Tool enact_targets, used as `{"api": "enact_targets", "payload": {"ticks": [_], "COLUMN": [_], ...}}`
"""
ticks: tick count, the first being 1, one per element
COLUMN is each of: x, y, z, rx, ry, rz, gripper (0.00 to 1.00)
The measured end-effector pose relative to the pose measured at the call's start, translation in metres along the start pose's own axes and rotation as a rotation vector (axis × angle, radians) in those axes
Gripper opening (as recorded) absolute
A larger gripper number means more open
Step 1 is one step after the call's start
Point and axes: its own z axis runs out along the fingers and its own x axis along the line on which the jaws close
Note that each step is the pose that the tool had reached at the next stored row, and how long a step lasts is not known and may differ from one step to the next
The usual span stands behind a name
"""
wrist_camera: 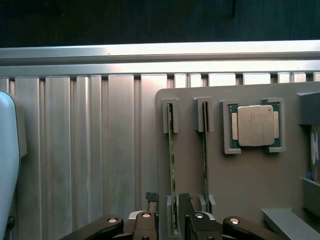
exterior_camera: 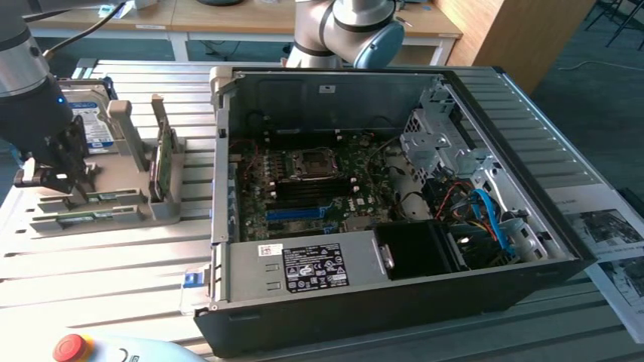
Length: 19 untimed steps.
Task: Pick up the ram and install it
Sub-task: 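Pick up the ram and move it above insertion slot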
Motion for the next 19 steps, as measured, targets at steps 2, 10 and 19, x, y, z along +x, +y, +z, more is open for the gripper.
{"api": "enact_targets", "payload": {"ticks": [2, 10, 19], "x": [0.0, 0.0001, -0.0006], "y": [0.0, 0.0, 0.0001], "z": [0.0, 0.0001, 0.0094], "rx": [0.0024, 0.0073, 0.0097], "ry": [-0.0037, -0.0086, -0.0087], "rz": [0.0, 0.001, 0.001], "gripper": [0.3, 0.3, 0.3]}}
